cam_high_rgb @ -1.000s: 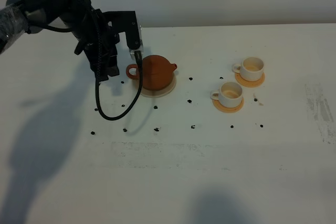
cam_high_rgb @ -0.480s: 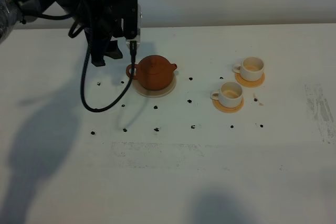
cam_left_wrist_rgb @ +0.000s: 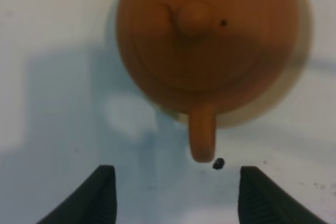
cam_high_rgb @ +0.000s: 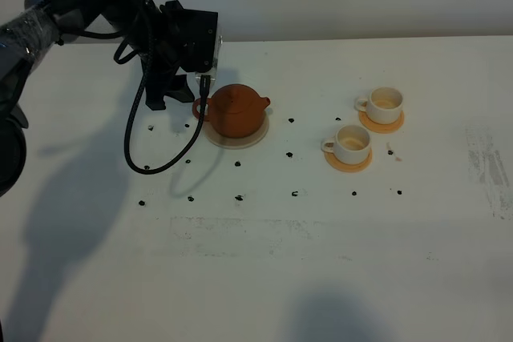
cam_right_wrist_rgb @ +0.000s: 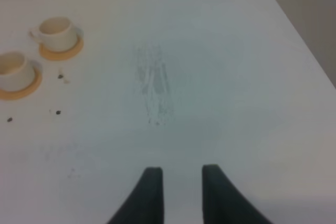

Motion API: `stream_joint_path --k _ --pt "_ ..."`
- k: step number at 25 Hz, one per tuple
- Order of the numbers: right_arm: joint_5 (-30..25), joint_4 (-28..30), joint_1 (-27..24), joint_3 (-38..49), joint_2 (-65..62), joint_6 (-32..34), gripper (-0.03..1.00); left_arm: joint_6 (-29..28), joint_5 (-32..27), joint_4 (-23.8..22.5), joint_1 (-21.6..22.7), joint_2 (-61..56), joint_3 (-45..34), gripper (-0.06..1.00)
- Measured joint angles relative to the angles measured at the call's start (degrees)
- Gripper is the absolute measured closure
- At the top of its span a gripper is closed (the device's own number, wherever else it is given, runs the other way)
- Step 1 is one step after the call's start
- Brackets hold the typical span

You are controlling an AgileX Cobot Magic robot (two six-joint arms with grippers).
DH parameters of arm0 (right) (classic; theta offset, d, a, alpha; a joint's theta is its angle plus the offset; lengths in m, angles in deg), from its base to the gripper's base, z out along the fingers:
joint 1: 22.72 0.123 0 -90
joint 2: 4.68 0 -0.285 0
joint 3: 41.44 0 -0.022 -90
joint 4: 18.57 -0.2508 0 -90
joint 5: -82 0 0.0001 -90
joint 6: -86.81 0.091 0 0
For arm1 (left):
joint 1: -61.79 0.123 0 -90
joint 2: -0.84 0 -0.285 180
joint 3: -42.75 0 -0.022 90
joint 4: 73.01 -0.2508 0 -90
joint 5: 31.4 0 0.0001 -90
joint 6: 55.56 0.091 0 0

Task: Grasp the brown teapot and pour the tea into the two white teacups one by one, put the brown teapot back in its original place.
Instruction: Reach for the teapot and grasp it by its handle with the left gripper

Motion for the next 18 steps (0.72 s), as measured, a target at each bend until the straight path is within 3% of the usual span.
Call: stream_joint_path --k 18 --pt "0.0 0.0 0.0 0.0 0.0 0.0 0.75 0.2 -1.2 -0.9 0.0 3.4 0.3 0.54"
